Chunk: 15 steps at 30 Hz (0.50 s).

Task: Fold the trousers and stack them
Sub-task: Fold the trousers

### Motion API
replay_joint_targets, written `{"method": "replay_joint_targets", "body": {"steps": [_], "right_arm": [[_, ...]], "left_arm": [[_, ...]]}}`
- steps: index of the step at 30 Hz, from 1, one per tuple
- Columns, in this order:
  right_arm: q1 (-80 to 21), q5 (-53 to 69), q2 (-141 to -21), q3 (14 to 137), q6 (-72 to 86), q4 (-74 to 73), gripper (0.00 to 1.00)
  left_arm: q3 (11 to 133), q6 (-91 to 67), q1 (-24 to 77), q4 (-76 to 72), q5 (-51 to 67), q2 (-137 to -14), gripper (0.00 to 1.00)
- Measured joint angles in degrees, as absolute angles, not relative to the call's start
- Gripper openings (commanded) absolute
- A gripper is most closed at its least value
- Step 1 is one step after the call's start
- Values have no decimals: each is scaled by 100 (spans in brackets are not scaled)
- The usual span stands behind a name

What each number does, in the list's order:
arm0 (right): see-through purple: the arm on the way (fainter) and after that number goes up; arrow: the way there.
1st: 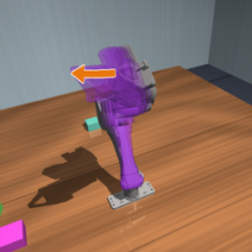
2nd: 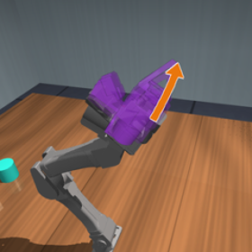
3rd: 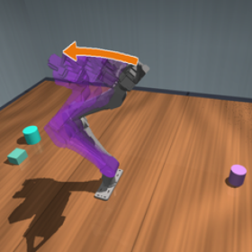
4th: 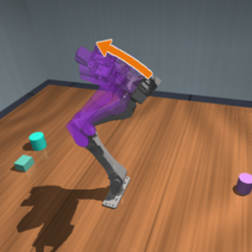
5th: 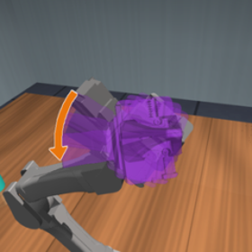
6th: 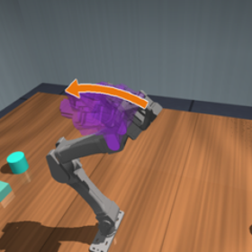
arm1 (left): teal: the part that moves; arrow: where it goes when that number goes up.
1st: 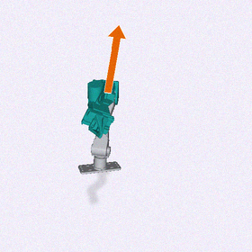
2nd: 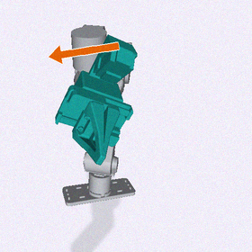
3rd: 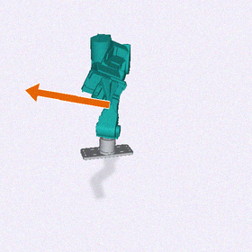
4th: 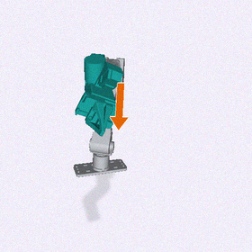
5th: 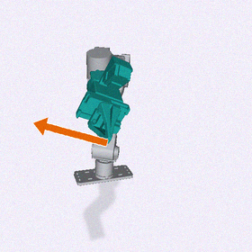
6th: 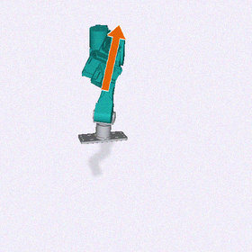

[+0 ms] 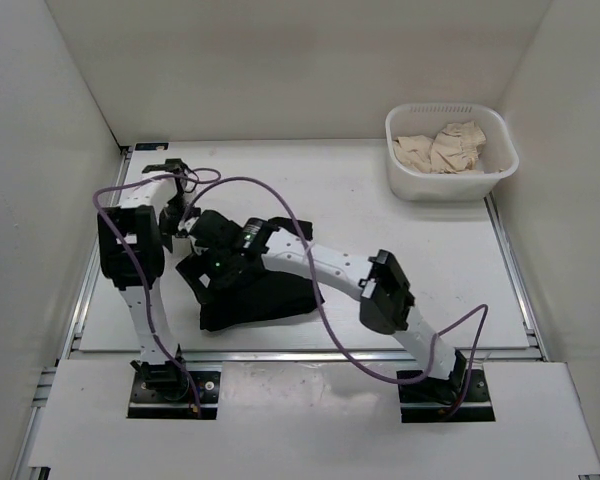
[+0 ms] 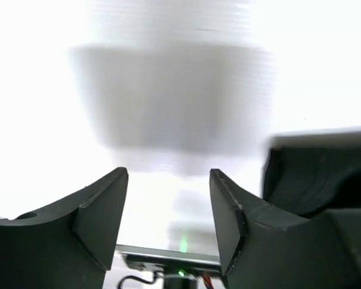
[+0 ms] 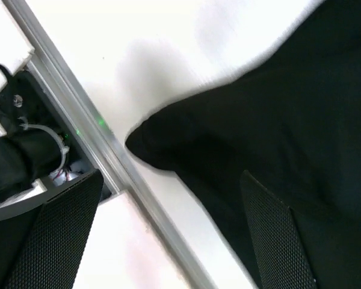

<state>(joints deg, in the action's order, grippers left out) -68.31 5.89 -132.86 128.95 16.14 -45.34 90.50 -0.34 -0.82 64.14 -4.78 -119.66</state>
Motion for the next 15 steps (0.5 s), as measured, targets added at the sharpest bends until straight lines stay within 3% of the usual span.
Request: {"method": "replay_joint_targets", "body": {"steps": [5, 10, 15], "right_arm": [[-6438, 86, -11461, 11240, 2342, -4368, 99], [-5155, -143, -9391, 8820, 3138, -3835, 99], [-4779, 132, -9039, 7284, 3570, -3339, 99]], "left_arm": [[8952, -23, 316, 5948, -915, -10648, 77], [8390, -8, 1782, 5518, -902, -8989, 80], [7520, 1, 2880, 5282, -834, -8871, 82]]}}
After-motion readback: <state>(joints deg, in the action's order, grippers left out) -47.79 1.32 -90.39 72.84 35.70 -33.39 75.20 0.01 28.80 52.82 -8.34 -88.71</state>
